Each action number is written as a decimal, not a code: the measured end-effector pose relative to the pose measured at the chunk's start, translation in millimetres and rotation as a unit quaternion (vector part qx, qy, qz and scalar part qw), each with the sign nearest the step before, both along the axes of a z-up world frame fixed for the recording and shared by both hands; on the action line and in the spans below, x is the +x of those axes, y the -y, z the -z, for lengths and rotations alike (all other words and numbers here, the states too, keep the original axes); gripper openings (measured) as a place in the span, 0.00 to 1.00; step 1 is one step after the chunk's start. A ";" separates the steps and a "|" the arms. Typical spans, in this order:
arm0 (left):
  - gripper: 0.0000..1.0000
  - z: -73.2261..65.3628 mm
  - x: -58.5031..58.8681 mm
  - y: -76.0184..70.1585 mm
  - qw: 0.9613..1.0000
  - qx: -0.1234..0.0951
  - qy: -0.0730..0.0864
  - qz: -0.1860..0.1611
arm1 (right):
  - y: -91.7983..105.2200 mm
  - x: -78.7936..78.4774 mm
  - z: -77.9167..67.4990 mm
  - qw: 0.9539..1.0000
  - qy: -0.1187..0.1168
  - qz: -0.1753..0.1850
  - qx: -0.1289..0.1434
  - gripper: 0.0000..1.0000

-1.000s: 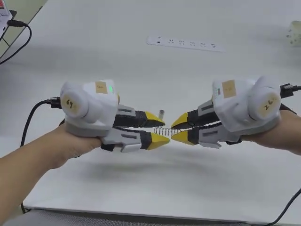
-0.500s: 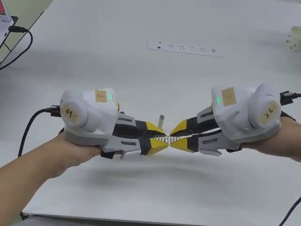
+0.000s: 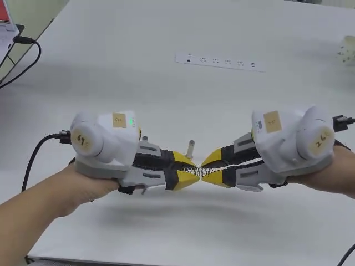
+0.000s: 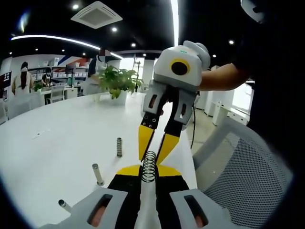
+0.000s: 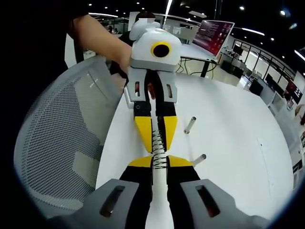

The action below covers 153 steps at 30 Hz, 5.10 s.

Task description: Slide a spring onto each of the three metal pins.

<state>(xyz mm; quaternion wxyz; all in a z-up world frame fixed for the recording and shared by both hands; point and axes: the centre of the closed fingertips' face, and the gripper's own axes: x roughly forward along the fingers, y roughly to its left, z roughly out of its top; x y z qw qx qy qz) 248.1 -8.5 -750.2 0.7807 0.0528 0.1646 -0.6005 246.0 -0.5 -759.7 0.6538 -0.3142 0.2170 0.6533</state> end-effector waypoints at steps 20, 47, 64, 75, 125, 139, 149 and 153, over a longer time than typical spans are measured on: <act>0.02 -1.1 -3.3 0.1 1.000 -0.001 -0.008 0.006 | 2.3 -1.4 0.7 1.000 -0.001 0.001 0.005 0.10; 0.02 0.7 -5.1 -2.1 1.000 -0.010 -0.018 0.011 | 5.4 -3.7 -8.1 0.999 -0.024 0.007 0.039 0.07; 0.03 -1.9 -6.2 -3.5 0.999 -0.023 -0.024 0.012 | 0.2 -7.2 -22.0 0.997 -0.039 0.008 0.068 0.07; 0.03 -1.9 -6.3 -4.6 0.999 -0.022 -0.020 0.012 | -9.4 -9.4 -38.3 0.991 -0.065 0.018 0.113 0.07; 0.02 -9.7 -9.8 0.8 0.999 -0.042 -0.014 0.016 | -32.7 -11.0 -59.9 0.966 -0.148 0.062 0.201 0.09; 0.02 -6.1 -12.0 4.1 0.999 -0.030 -0.009 0.024 | -33.7 -13.7 -57.1 0.968 -0.143 0.061 0.196 0.09; 0.02 -4.5 -14.7 2.6 0.999 -0.023 -0.009 0.030 | -34.4 -15.5 -55.6 0.966 -0.149 0.065 0.200 0.08; 0.02 -5.7 -13.4 1.8 0.999 -0.026 -0.011 0.026 | -33.5 -14.0 -57.1 0.963 -0.152 0.075 0.209 0.08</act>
